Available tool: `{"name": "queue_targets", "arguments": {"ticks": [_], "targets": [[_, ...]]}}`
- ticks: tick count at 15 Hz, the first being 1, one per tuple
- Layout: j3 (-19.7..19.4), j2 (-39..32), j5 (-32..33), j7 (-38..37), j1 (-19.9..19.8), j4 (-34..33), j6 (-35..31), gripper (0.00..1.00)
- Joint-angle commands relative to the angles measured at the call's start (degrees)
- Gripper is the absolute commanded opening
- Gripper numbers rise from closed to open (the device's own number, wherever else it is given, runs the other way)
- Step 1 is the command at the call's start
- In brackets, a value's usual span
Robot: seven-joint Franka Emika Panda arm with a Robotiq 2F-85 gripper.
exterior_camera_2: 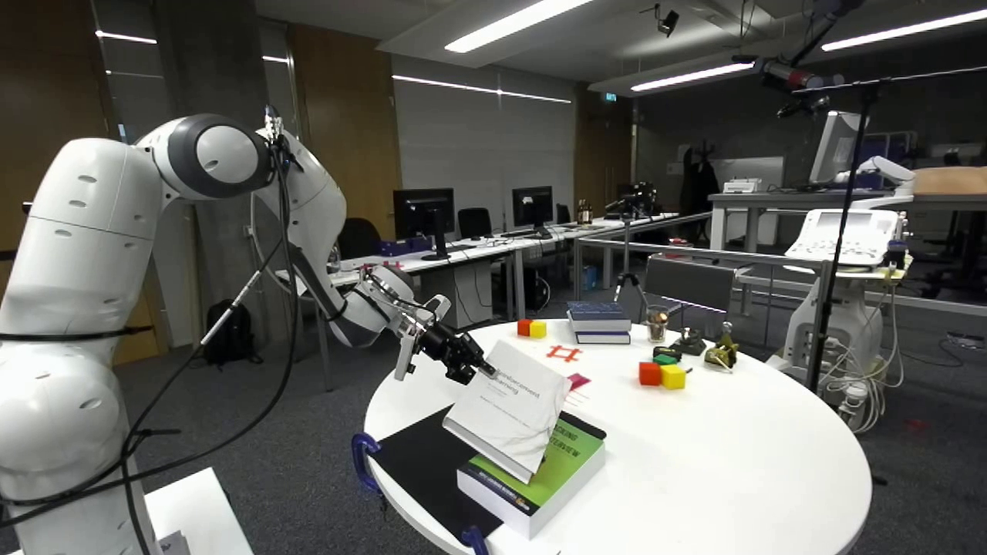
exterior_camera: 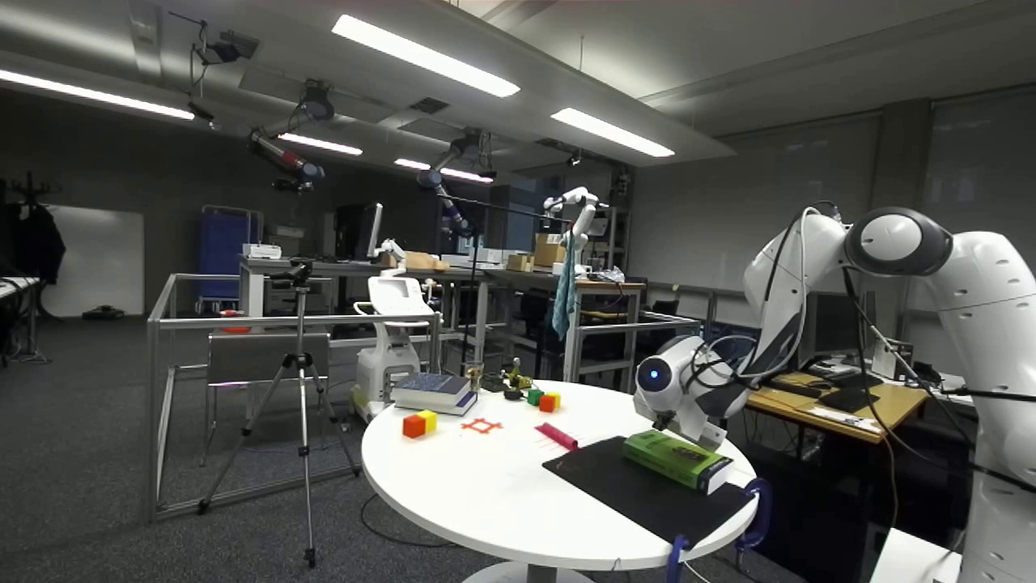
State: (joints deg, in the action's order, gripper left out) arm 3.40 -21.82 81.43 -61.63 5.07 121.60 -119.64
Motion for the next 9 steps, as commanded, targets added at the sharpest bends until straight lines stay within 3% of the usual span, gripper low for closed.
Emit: {"name": "queue_targets", "arguments": {"ticks": [1, 8, 9], "targets": [[0.36, 0.01, -0.05, 0.1, -0.25, -0.05, 0.16, 0.41], [0.38, 0.01, -0.05, 0.11, -0.24, -0.05, 0.16, 0.41], [0.39, -0.04, -0.53, 0.18, -0.32, -0.35, 0.27, 0.16]]}}
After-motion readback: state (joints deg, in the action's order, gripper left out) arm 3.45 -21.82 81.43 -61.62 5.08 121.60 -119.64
